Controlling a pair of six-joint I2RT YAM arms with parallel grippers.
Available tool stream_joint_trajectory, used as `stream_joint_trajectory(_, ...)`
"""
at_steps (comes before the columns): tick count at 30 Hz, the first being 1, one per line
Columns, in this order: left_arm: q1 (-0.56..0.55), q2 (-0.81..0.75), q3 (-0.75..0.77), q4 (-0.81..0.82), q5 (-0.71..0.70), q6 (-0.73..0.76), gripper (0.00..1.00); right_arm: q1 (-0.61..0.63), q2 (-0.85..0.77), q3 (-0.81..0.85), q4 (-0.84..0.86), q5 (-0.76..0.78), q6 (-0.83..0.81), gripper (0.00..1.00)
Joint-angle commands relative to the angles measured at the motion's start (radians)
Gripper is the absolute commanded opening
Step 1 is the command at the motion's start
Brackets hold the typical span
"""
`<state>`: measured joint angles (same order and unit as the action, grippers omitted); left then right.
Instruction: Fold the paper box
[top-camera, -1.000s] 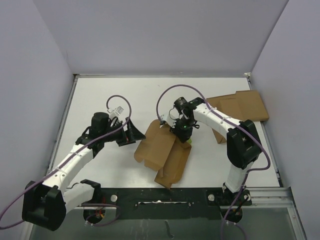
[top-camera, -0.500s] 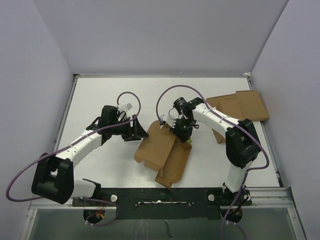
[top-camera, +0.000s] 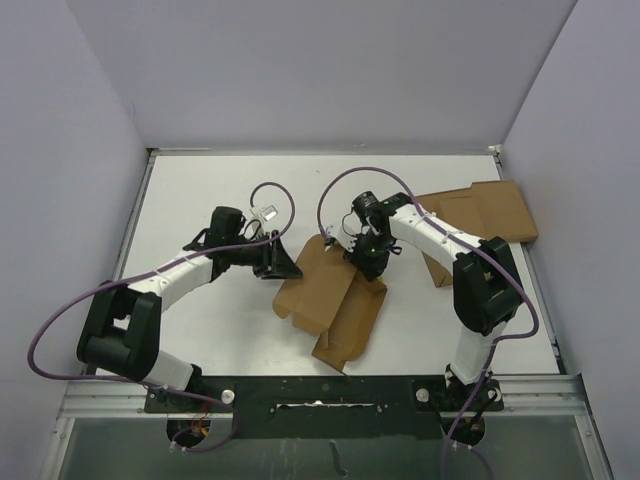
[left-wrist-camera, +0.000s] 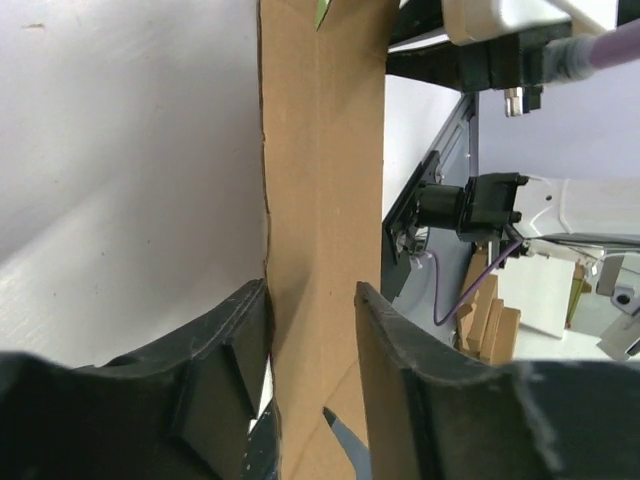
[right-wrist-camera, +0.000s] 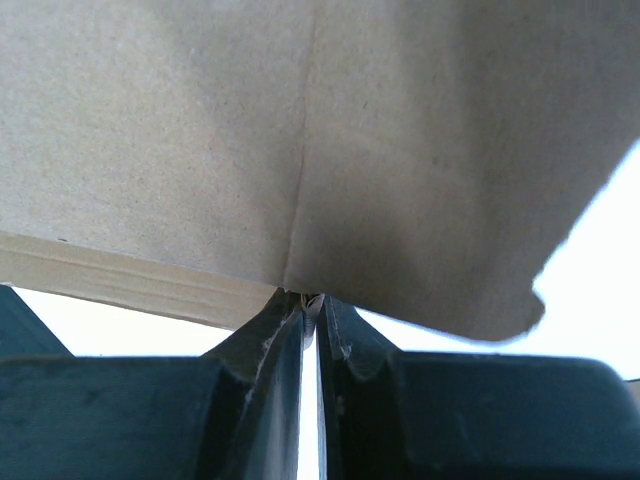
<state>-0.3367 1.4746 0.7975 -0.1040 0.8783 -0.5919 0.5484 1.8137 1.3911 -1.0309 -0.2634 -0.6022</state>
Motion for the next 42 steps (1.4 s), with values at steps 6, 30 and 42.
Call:
stream_joint_trajectory(6,0.036,0.053,0.040,0.089,0.099,-0.001,0.04,-0.004,-0.024,0.014,0.053,0.021,0.017,0.07)
stream_joint_trajectory(30,0.050,0.030,0.053,-0.044,-0.028,0.089,0.00,-0.003,0.013,-0.008,0.146,-0.038,0.033,0.16)
stream_joint_trajectory(42,0.059,0.030,0.051,-0.045,-0.027,0.093,0.00,-0.004,-0.028,-0.100,0.201,-0.074,0.014,0.19)
